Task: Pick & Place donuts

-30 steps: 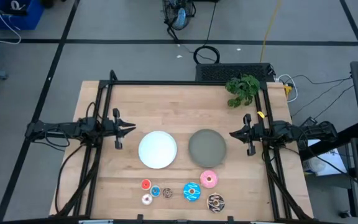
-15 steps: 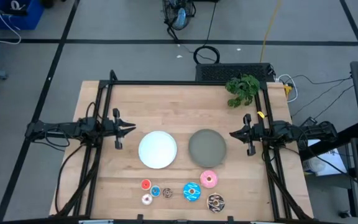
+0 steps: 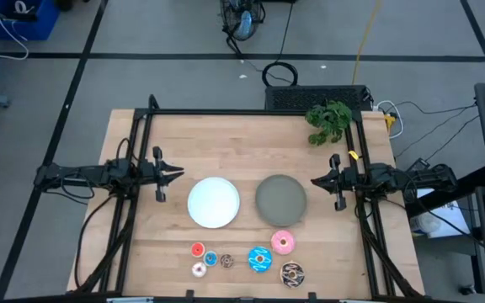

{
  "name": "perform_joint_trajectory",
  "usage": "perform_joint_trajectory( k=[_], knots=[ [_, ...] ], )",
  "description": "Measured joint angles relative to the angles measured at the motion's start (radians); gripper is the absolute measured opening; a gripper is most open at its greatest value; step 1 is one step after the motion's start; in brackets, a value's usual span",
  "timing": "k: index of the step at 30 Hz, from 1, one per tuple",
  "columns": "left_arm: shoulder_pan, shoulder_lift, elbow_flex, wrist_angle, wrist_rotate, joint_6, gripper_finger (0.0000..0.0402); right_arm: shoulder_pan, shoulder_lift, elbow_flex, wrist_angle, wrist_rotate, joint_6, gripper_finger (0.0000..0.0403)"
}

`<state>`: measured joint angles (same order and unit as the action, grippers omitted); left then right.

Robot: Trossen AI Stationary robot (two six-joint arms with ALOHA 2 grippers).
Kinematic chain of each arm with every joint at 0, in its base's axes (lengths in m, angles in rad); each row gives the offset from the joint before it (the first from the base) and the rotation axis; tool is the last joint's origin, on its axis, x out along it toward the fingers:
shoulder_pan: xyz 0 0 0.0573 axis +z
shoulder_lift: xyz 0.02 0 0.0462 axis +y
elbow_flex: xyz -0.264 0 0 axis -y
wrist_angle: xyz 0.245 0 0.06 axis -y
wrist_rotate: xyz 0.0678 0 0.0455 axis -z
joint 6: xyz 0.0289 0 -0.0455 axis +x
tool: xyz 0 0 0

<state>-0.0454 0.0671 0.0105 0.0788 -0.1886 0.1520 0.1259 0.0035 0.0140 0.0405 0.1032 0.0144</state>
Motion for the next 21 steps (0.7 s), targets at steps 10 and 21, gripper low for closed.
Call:
perform_joint_trajectory(
  k=[10, 21],
  knots=[
    [0.000, 0.000, 0.000, 0.064, 0.000, -0.058, 0.0056, 0.000, 0.000, 0.000, 0.000, 0.000, 0.001, 0.0000],
    [0.000, 0.000, 0.000, 0.240, 0.000, -0.128, 0.0056, 0.000, 0.000, 0.000, 0.052, 0.014, -0.031, 0.0000]
  ],
)
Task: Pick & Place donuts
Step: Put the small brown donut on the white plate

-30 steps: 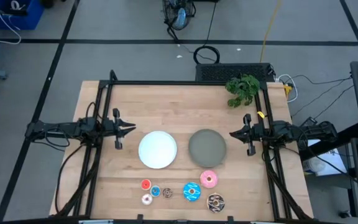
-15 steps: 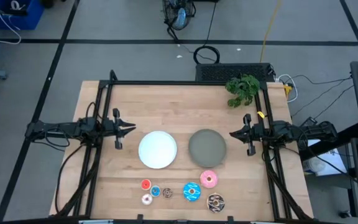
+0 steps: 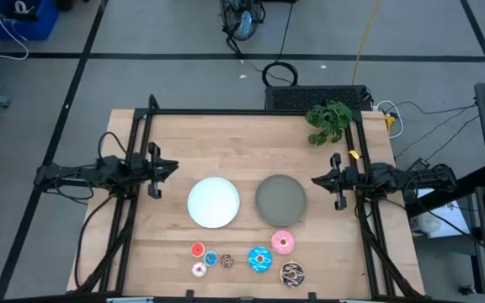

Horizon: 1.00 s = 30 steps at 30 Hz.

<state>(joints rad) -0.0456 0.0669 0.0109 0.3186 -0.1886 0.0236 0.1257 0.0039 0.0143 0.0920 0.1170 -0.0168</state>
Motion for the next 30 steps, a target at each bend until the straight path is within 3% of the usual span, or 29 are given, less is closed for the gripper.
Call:
perform_joint_trajectory(
  k=[7, 13, 18, 23, 25, 27, 30],
  knots=[
    [0.000, 0.000, 0.000, 0.037, 0.016, -0.067, 0.0056, 0.000, 0.002, 0.000, 0.029, 0.123, -0.082, 0.0000],
    [0.000, 0.000, 0.000, 0.048, 0.008, -0.127, 0.0056, 0.000, 0.004, 0.000, 0.023, 0.121, -0.075, 0.0000],
    [0.000, 0.006, 0.000, -0.047, -0.003, -0.202, 0.0056, 0.000, 0.004, 0.000, 0.023, 0.119, -0.121, 0.0000],
    [0.000, 0.005, 0.000, -0.021, -0.072, -0.222, 0.0056, 0.000, 0.004, 0.000, 0.021, 0.119, -0.154, 0.0000],
    [-0.001, 0.007, 0.014, -0.045, 0.004, -0.228, 0.0056, 0.000, 0.004, 0.000, 0.021, 0.119, -0.153, 0.0000],
    [-0.023, 0.041, 0.024, -0.060, 0.105, -0.239, 0.0056, 0.000, 0.004, 0.000, 0.022, 0.118, -0.145, 0.0000],
    [-0.104, 0.166, 0.060, -0.060, 0.043, -0.288, 0.0056, 0.000, 0.004, 0.000, 0.028, 0.118, -0.121, 0.0000]
  ],
)
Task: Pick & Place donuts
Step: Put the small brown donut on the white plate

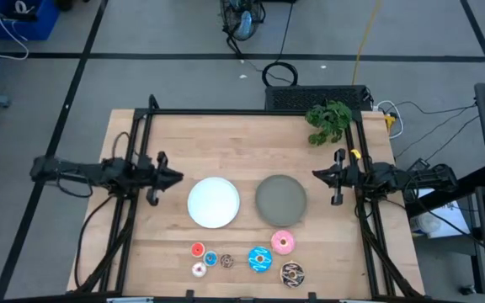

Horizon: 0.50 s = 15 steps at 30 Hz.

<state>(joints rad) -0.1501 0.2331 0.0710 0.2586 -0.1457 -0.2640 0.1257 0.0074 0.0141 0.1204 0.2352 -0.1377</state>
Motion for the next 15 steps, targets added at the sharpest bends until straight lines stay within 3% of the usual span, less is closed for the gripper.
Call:
perform_joint_trajectory(
  k=[3, 7, 11, 15],
  knots=[
    [-0.114, 0.185, 0.091, -0.004, -0.162, -0.045, 0.0056, 0.000, 0.000, 0.000, 0.020, 0.000, 0.018, 0.0000],
    [-0.292, 0.473, 0.334, -0.065, -0.288, 0.012, 0.0056, 0.000, 0.000, 0.000, 0.024, 0.000, 0.020, 0.0000],
    [-0.418, 0.767, 0.660, -0.353, -0.433, 0.013, 0.0056, 0.000, 0.000, 0.000, 0.023, -0.003, 0.021, 0.0000],
    [-0.463, 1.033, 0.965, -0.625, -0.432, -0.060, 0.0056, 0.000, 0.000, 0.000, 0.010, -0.003, 0.021, 0.0000]
  ],
)
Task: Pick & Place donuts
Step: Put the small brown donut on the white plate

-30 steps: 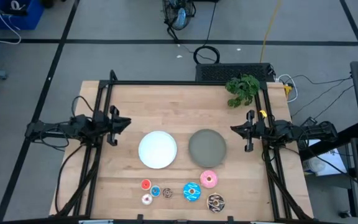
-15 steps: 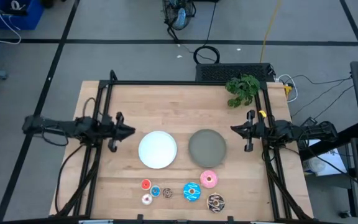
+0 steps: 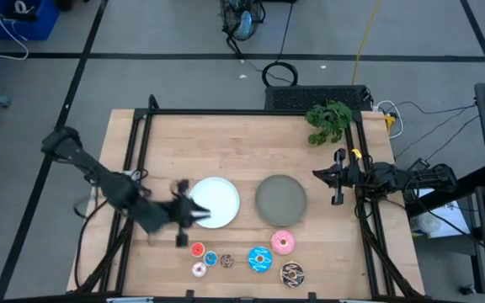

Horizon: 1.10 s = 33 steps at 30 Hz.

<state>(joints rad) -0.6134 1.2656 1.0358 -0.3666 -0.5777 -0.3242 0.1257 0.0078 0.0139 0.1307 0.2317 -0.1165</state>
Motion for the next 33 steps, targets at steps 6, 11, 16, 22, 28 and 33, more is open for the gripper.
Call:
perform_joint_trajectory(
  k=[6, 11, 16, 22, 28, 33],
  knots=[
    [0.001, 0.297, 0.324, -0.259, 0.076, -0.109, 0.0056, 0.000, 0.000, 0.000, 0.000, 0.000, 0.000, 0.0000],
    [-0.011, 0.521, 0.466, -0.348, 0.264, -0.151, 0.0093, 0.000, 0.000, 0.000, 0.000, 0.000, 0.008, 0.0000],
    [-0.010, 0.688, 0.542, -0.390, 0.365, -0.201, 0.0186, 0.000, 0.000, 0.000, 0.004, 0.000, 0.052, 0.0000],
    [-0.013, 0.778, 0.591, -0.388, 0.493, -0.204, 0.0258, 0.000, 0.000, 0.000, 0.005, 0.000, 0.052, 0.0000],
    [-0.018, 0.779, 0.571, -0.387, 0.468, -0.172, 0.0256, 0.000, 0.000, 0.000, -0.001, 0.000, 0.048, 0.0000],
    [-0.026, 0.804, 0.571, -0.351, 0.464, -0.091, 0.0234, 0.000, 0.001, 0.000, 0.000, 0.000, 0.045, 0.0000]
  ],
)
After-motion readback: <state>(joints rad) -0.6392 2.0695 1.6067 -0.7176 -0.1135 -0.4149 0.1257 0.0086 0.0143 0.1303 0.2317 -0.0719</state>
